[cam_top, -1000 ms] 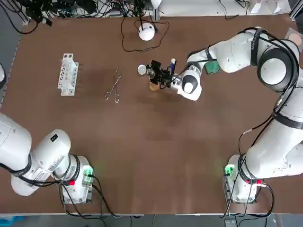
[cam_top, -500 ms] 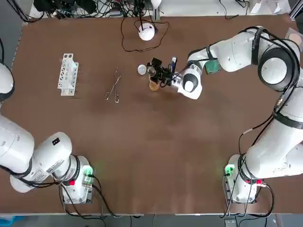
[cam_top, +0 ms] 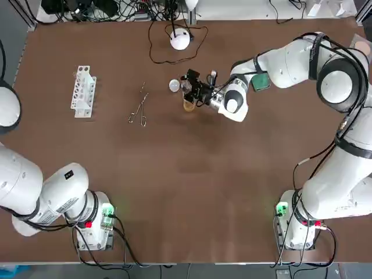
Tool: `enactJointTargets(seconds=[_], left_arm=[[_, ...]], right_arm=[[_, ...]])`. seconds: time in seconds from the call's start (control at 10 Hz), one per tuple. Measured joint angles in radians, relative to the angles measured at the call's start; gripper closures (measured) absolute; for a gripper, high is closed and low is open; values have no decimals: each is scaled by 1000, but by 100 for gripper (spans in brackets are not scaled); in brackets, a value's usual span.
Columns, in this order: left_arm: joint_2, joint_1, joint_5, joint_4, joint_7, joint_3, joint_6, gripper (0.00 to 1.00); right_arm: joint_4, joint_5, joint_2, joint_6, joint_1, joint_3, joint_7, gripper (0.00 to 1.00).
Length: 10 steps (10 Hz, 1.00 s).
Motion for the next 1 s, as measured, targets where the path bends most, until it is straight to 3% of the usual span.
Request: enactJointTargets(seconds=[0.3,0.6,1.0], left_arm=[[-25,-1,53,7,-363,-56,3,0],[-25,8,133,36,-399,-53,3,0],[-25,1,138,53,-474,-49,0,0]], right_arm=[[0,0,0,0,0,1,20,62],[-3,-1,0,0,0,12,31,62],[-5,-1,0,0,0,15,32,62]])
